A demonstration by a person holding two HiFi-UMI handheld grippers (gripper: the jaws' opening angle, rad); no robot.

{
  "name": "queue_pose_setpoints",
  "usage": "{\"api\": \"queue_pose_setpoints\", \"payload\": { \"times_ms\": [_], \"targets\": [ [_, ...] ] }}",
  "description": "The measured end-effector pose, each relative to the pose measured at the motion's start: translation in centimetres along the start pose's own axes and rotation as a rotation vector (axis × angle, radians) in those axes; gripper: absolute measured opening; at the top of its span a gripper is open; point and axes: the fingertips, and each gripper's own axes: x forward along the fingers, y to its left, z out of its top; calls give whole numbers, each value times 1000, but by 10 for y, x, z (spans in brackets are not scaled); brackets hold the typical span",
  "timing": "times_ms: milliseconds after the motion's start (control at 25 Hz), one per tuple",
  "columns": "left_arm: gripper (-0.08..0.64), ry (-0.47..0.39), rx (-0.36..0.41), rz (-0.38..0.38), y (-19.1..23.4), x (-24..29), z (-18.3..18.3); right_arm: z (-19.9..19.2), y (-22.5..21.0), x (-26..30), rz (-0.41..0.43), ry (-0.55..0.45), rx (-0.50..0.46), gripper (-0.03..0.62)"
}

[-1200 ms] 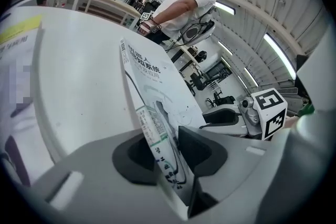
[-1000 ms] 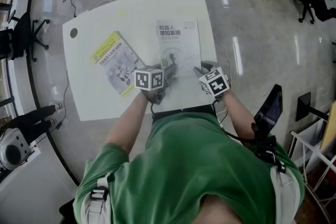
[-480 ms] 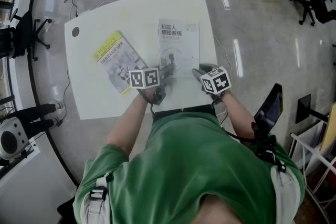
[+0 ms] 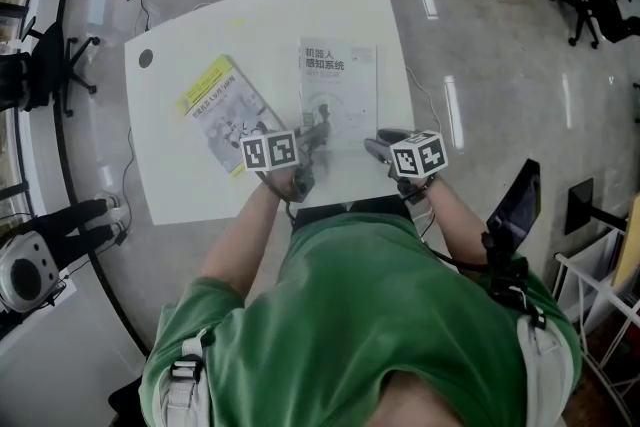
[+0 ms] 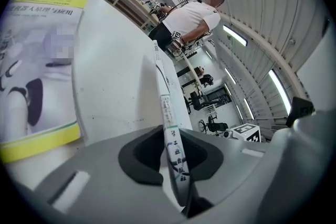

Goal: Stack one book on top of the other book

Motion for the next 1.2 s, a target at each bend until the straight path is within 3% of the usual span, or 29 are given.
{"api": "queue_pose_setpoints", "payload": {
  "times_ms": [160, 400, 560, 720, 1000, 1200],
  "targets": [
    [58, -9, 45, 10, -4, -8, -6, 1, 2, 0, 16, -25, 28, 192],
    [55, -23, 87, 15, -8, -14, -15, 19, -2, 2, 9, -49, -13, 192],
    [54, -45, 40, -14, -11, -20, -18, 26, 0, 4, 12, -52, -19, 192],
    [54, -72, -19, -47, -12, -26, -18, 18, 3, 4, 42, -45, 34, 192],
    [54, -117, -154, -136, -22, -31, -13, -4, 11, -5, 159, -46, 205, 225],
    [54, -136, -227, -193, -30, -33, -9, -10, 23, -10, 310, -80, 376, 239]
  ]
}}
